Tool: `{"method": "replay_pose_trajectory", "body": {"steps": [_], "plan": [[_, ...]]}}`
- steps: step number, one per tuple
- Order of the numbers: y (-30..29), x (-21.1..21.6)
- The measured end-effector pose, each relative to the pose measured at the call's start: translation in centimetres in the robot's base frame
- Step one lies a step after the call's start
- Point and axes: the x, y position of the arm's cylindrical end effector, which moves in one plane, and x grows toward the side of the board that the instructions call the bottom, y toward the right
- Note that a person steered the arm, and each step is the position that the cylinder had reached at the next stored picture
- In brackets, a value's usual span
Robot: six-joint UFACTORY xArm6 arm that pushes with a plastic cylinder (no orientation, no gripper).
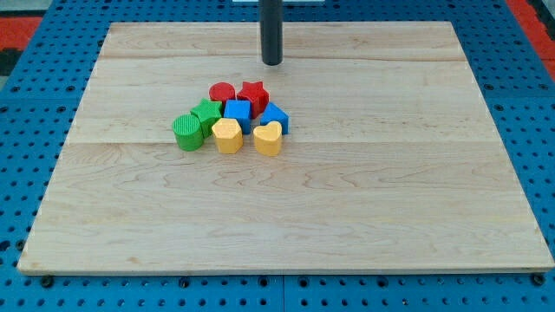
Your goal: Move the arm towards the center right side of the board
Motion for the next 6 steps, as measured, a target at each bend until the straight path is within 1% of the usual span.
{"method": "replay_pose_trajectory", "body": {"steps": [1, 2, 3, 4, 5, 6], "plan": [[2.2, 1.0], [6.2, 3.4], [11.4, 5.4], [13.6, 10.4], [14.5, 13.7], [14.5, 13.8]]}}
